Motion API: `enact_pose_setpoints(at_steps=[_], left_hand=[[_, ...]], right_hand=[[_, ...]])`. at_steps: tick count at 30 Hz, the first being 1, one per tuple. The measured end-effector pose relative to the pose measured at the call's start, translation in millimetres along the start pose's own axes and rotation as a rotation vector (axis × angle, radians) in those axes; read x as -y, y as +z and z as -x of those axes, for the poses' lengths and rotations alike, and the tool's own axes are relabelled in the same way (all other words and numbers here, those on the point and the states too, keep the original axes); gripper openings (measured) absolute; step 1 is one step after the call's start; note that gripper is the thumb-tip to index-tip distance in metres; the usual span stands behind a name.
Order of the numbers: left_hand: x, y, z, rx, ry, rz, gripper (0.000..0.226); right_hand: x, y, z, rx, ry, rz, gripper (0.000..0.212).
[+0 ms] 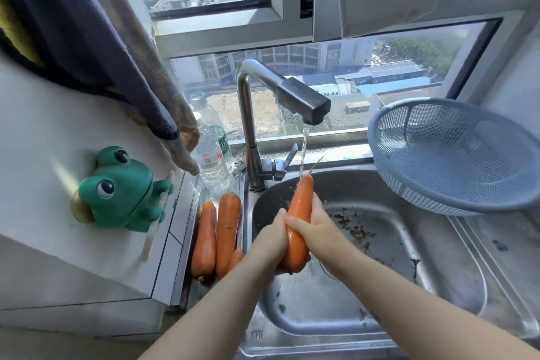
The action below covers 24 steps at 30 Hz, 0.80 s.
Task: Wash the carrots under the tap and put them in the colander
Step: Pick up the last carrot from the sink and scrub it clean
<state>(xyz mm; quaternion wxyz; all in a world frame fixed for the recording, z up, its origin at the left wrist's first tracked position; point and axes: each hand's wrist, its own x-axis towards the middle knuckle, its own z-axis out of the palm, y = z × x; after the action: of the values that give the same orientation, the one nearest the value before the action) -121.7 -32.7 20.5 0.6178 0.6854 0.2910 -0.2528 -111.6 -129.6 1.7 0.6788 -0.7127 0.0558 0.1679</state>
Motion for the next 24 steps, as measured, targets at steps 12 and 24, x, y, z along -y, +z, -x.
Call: enact_pose_setpoints(at_steps=[12,24], left_hand=[[17.6,-26.2,3.8,-0.061,0.378,-0.755,0.04],[15.6,-41.5,30.5,0.275,-0.083,-0.085,0.069]], right_hand=[[5.0,29.8,-25.9,-0.257,0.118,-0.296,0.024],[15.4,27.7,-24.0,-0.203,0.419,-0.755,0.037]])
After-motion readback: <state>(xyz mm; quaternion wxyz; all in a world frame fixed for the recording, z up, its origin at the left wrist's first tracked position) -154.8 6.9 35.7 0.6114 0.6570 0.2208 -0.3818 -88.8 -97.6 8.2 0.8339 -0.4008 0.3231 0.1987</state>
